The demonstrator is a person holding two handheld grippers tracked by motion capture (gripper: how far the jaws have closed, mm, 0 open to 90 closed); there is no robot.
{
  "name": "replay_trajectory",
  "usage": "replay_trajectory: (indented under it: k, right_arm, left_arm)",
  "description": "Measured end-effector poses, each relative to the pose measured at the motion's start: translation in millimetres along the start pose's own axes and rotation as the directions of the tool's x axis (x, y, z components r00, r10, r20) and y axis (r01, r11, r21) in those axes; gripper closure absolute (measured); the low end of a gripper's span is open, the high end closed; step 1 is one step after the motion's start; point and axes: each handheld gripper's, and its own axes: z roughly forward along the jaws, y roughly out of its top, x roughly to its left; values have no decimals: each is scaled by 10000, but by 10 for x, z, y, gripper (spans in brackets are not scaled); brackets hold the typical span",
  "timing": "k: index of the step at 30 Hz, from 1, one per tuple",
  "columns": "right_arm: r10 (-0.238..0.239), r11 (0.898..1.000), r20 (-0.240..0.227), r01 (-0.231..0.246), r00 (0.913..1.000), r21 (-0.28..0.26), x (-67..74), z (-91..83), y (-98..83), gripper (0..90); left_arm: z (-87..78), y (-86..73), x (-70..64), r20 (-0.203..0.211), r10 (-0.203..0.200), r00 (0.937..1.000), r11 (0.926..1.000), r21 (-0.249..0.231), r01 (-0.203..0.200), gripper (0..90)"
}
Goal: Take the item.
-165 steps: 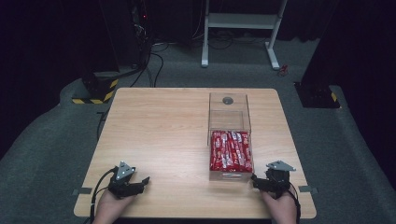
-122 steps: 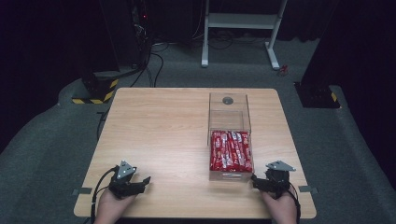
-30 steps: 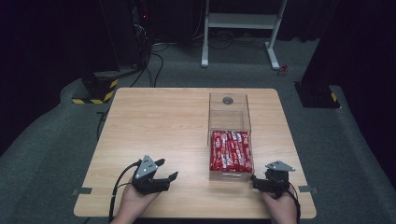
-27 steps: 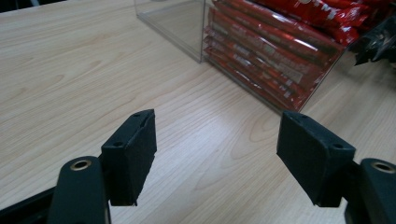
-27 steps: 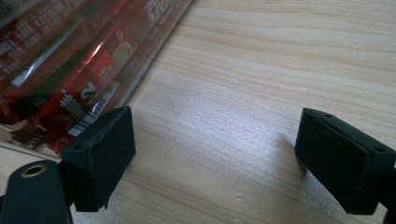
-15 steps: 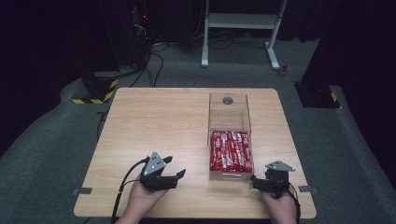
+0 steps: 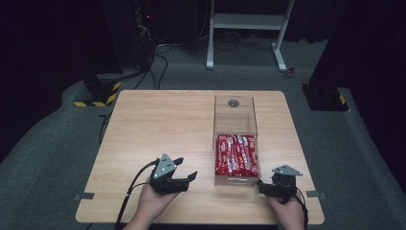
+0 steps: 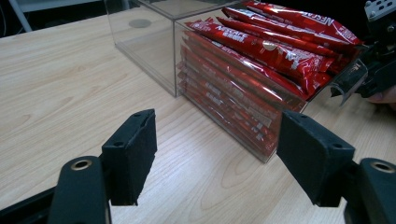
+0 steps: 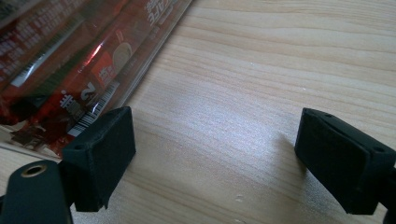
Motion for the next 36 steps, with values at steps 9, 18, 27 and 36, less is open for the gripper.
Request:
replay_trajectory:
  k: [9, 18, 27, 36]
  right_arm:
    - [-23, 10000, -43, 23, 10000, -19, 3, 1, 0, 121]
    - [-73, 10000, -58, 73, 10000, -17, 3, 0, -1, 121]
    - [-69, 10000, -69, 69, 10000, -12, 4, -1, -2, 121]
    - [-78, 10000, -94, 78, 9999, -4, 7, -2, -2, 121]
  left_arm:
    - [44, 85, -73, 149, 46, 9999, 10000, -45, -45, 297]
    - [91, 221, -172, 411, -152, 9990, 9992, -361, 167, 298]
    - [144, 316, -203, 569, 406, 9976, 9991, -148, -398, 304]
    - [226, 385, -298, 738, 552, 9957, 9985, -102, -546, 307]
